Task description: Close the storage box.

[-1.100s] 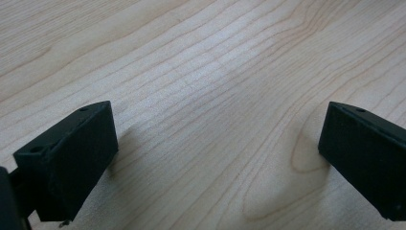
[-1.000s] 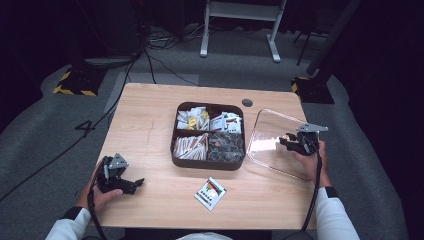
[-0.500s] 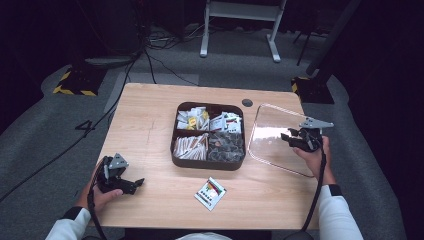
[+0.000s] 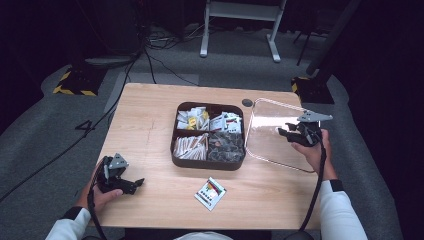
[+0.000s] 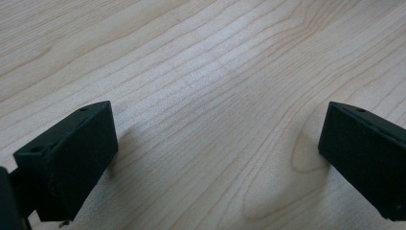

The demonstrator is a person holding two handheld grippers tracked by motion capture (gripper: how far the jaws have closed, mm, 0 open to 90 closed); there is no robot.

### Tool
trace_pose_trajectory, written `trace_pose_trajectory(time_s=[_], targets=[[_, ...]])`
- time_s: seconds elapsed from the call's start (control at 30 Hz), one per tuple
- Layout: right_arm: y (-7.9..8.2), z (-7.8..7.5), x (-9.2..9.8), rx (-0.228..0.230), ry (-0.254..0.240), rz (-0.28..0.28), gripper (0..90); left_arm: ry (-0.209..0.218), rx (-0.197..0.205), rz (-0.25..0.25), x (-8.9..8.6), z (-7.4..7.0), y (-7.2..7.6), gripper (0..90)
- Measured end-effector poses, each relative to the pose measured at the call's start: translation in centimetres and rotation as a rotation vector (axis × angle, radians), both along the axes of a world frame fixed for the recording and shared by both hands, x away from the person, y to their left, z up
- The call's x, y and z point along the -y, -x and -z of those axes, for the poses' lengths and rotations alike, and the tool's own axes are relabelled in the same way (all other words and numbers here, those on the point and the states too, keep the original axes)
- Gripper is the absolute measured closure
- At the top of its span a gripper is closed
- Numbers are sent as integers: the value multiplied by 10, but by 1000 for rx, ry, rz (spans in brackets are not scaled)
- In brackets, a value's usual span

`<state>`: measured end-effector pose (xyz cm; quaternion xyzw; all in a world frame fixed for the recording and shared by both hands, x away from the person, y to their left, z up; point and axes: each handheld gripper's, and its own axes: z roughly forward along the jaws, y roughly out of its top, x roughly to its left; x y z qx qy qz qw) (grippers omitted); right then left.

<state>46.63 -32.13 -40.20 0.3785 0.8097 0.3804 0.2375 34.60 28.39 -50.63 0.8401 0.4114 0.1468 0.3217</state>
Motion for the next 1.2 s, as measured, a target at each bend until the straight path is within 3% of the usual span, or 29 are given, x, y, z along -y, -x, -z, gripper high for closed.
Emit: trace_pose_trajectory(time_s=[0.37, 1.2], targets=[[-5, -13, -22, 3, -7, -41, 597, 0, 0, 0, 0, 0, 0, 1], [-17, -15, -85, -14, 10, -124, 597, -1, 0, 0, 0, 0, 0, 1]])
